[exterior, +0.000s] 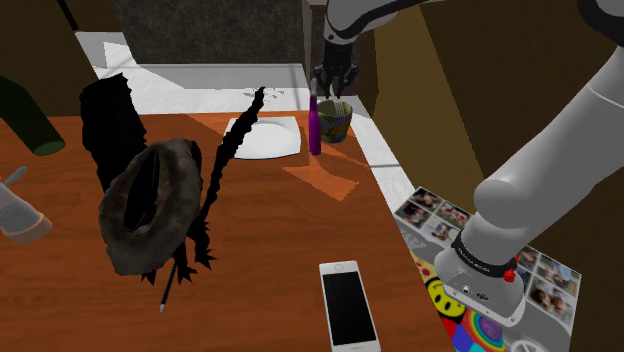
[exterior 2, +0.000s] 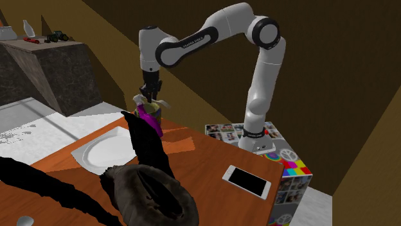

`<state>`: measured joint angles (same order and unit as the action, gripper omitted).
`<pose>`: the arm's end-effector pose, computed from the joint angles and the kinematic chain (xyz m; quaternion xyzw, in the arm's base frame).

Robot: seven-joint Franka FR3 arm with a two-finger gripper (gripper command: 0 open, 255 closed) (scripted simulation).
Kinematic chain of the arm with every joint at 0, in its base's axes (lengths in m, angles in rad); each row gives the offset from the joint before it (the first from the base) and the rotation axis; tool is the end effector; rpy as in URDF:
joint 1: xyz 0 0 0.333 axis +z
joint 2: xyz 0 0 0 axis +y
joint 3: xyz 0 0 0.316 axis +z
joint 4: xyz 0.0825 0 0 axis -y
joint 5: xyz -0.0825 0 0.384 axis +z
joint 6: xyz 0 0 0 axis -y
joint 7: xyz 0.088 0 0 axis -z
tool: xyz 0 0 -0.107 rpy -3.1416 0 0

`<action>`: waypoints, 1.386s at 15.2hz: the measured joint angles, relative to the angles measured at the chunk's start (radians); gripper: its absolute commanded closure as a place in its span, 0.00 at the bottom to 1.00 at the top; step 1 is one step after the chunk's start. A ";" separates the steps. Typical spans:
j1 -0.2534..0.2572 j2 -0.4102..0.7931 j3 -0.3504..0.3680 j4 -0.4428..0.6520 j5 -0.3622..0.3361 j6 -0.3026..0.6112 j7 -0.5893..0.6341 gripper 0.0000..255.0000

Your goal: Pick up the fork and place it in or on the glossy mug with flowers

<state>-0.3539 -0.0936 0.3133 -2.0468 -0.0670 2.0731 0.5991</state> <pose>0.5402 -0.0215 0.4906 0.9513 -0.2997 0.0675 0.0271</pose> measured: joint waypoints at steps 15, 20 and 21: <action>-0.052 0.263 -0.055 0.206 -0.072 0.052 -0.077 1.00; -0.049 0.280 -0.056 0.185 -0.080 0.092 -0.066 1.00; -0.049 0.279 -0.056 0.185 -0.081 0.093 -0.066 1.00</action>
<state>-0.4030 0.1858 0.2574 -1.8622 -0.1478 2.1665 0.5332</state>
